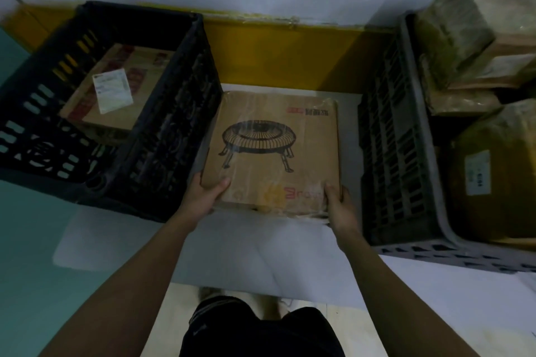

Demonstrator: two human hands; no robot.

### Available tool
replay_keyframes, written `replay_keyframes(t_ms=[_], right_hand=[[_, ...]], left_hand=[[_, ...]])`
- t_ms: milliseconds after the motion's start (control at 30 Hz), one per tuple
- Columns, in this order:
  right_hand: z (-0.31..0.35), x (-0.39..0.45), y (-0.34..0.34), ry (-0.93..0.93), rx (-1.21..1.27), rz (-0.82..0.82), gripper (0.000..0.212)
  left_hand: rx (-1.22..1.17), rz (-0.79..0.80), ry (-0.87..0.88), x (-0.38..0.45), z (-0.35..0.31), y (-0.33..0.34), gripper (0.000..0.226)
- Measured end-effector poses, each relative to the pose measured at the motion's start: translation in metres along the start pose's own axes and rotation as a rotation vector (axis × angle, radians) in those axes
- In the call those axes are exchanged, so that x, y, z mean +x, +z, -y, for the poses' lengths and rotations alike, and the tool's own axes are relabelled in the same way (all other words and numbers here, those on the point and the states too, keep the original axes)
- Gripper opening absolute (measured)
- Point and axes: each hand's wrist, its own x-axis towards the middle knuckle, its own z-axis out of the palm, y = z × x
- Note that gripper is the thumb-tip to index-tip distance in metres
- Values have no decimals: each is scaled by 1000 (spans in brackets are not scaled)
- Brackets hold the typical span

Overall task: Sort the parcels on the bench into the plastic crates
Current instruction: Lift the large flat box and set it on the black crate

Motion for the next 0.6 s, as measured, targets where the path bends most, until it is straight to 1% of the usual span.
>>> replay_keyframes(t_ms=[67, 167, 367, 433, 533, 600], right_hand=[[3, -8, -1, -18, 5, -3, 53], [9, -26, -5, -107, 62, -7, 47], [15, -73, -2, -280, 137, -84, 57], [20, -88, 1, -313, 136, -75, 63], [37, -109, 4, -377, 122, -103, 60], [52, -123, 8, -424, 121, -198, 58]], left_hand=[[-44, -18, -23, -3, 1, 0, 93], [-119, -24, -34, -11, 9, -5, 95], [-255, 54, 54, -34, 7, -23, 84], [-290, 95, 78, -42, 0, -34, 86], [-225, 156, 139, -57, -21, -46, 76], [-102, 184, 211, -64, -38, -48, 78]])
